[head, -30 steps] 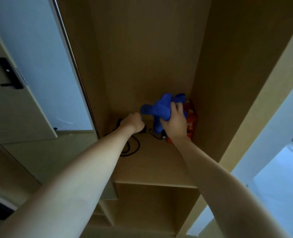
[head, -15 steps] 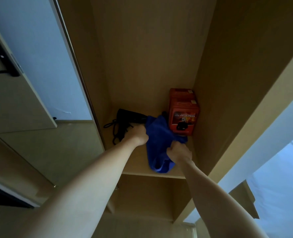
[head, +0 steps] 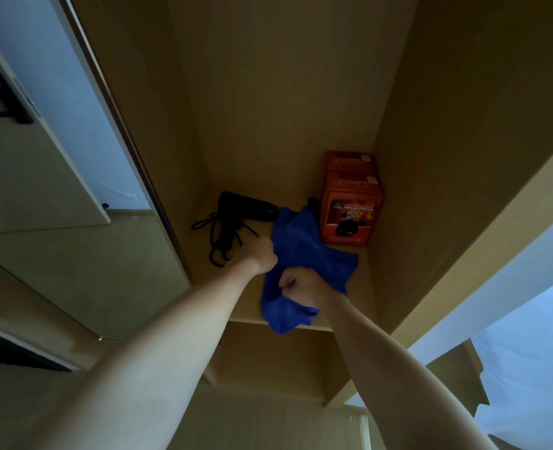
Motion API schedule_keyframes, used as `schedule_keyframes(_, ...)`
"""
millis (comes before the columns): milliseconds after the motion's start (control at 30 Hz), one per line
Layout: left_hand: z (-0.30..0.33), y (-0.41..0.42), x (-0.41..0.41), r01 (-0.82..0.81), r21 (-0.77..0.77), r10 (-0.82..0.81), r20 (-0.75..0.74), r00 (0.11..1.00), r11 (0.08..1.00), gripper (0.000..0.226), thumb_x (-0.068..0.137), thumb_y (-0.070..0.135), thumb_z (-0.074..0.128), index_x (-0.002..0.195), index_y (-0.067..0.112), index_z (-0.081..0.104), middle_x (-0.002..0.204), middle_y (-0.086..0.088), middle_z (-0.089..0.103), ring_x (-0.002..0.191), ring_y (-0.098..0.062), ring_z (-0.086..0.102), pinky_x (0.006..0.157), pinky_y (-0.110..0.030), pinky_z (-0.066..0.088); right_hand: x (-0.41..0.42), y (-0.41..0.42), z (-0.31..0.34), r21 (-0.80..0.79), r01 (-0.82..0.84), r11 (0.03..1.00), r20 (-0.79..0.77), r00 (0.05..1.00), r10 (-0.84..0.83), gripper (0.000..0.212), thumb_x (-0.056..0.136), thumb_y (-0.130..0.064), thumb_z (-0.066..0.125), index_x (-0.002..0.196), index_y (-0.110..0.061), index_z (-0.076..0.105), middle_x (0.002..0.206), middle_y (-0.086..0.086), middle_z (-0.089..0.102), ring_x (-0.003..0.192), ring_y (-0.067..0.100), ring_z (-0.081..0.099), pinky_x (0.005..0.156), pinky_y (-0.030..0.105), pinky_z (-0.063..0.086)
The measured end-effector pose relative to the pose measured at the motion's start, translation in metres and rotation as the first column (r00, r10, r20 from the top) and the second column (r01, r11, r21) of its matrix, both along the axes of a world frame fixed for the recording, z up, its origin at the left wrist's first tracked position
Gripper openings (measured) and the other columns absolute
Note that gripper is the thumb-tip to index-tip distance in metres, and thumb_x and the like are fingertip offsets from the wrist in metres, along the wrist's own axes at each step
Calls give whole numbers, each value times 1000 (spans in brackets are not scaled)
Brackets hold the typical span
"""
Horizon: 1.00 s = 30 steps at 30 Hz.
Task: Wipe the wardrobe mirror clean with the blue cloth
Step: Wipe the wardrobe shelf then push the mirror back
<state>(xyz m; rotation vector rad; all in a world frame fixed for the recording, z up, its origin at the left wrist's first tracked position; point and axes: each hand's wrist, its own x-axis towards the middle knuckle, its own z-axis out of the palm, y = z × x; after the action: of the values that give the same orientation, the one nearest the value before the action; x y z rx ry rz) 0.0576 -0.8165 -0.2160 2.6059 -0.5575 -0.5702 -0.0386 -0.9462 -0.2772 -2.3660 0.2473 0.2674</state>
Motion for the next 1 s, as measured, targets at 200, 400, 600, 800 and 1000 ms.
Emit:
schedule_keyframes(200, 7, -2, 2, 4, -2, -4, -20, 1000, 1000, 26, 87, 7, 38, 63, 17, 38, 70, -4, 48, 68, -24, 49, 60, -35, 36, -27, -44, -7, -491, -43, 870, -321, 937, -135, 89, 81, -18, 69, 153, -21, 17, 155, 9, 16, 141, 34, 27, 111, 43, 37)
schedule_keyframes(400, 12, -1, -5, 21, 3, -20, -33, 999, 1000, 20, 87, 8, 38, 69, 16, 42, 71, -3, 48, 67, -22, 49, 61, -35, 36, -26, -40, -7, -539, 210, 816, 29, 973, -231, 45, 98, -11, 43, 142, -20, 41, 142, 12, 40, 125, 34, 45, 92, 39, 49)
schedule_keyframes(600, 34, 7, -2, -1, -13, 1, 26, 1000, 1000, 24, 90, 8, 40, 79, 9, 61, 82, -8, 60, 78, -27, 61, 66, -37, 49, 8, -30, 53, -319, 502, 804, 476, 818, -322, 47, 87, 8, 47, 131, -9, 47, 136, 17, 40, 111, 35, 50, 85, 40, 52)
schedule_keyframes(800, 70, 17, 10, -152, -99, 171, 235, 957, 984, 16, 98, 14, 44, 92, 12, 59, 87, -6, 59, 77, -26, 59, 59, -35, 48, 32, 27, 78, -44, 26, 999, 591, 807, 5, 37, 85, 7, 54, 119, -8, 56, 125, 7, 46, 110, 20, 52, 98, 25, 43)
schedule_keyframes(1000, 87, 26, 16, -106, -75, 120, 222, 967, 992, 21, 98, 11, 42, 100, 7, 63, 95, -11, 64, 81, -29, 62, 70, -40, 54, 27, 45, 24, 70, 203, 977, 122, 970, -210, 85, 76, -36, 81, 143, -15, 33, 139, 7, 39, 124, 23, 43, 101, 35, 43)
